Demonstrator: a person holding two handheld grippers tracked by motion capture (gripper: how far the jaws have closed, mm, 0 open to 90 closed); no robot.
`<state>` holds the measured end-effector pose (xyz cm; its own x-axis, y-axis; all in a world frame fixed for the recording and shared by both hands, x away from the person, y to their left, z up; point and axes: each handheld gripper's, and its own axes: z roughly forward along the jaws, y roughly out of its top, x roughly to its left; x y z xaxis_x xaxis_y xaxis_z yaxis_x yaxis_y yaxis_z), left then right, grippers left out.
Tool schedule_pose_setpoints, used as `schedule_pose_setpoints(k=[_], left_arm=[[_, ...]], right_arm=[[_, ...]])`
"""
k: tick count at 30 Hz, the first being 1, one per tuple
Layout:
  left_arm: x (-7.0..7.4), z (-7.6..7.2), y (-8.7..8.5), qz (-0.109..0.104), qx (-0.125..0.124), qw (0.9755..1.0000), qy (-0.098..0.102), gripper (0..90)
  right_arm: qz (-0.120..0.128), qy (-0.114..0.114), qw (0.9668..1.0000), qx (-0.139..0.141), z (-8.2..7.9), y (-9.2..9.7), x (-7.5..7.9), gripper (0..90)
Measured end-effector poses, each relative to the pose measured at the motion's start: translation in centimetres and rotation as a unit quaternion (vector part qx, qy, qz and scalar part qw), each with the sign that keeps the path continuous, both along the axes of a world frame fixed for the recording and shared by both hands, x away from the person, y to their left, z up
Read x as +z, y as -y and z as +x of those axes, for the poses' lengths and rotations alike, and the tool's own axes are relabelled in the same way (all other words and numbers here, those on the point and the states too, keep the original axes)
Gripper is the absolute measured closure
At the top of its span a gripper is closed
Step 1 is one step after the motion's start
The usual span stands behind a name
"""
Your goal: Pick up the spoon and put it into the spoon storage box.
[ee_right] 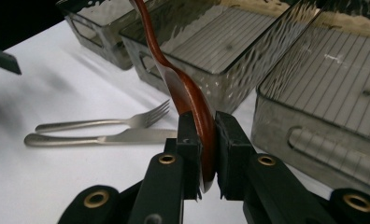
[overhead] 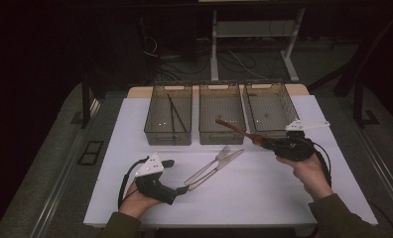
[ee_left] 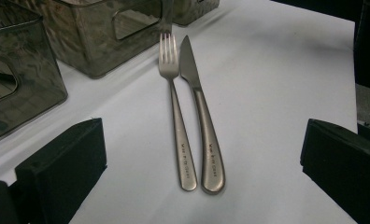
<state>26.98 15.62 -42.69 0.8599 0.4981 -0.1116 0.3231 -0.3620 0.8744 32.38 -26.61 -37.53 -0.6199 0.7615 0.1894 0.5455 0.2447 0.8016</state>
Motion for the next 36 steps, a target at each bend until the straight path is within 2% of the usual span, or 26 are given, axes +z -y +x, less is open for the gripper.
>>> schedule_pose_setpoints(k=[10,13,19,36], left_arm=[[0.0,0.0,0.0,-0.001,0.0,1.0,-0.001,0.0],[0.0,0.0,0.0,-0.002,-0.001,1.0,-0.001,0.0],[0.0,0.0,0.0,-0.005,-0.001,1.0,-0.001,0.0],[0.0,0.0,0.1,-0.008,-0.003,1.0,-0.001,0.0]], right_arm=[[0.003,0.005,0.9993,-0.037,2.1,-1.4,0.8,79.9],[-0.006,0.01,0.9986,-0.051,2.8,-1.9,0.8,79.9],[-0.007,0.012,0.9969,-0.077,4.2,-2.5,0.9,79.9],[-0.031,-0.01,0.9938,-0.106,8.7,-6.5,0.5,79.9]])
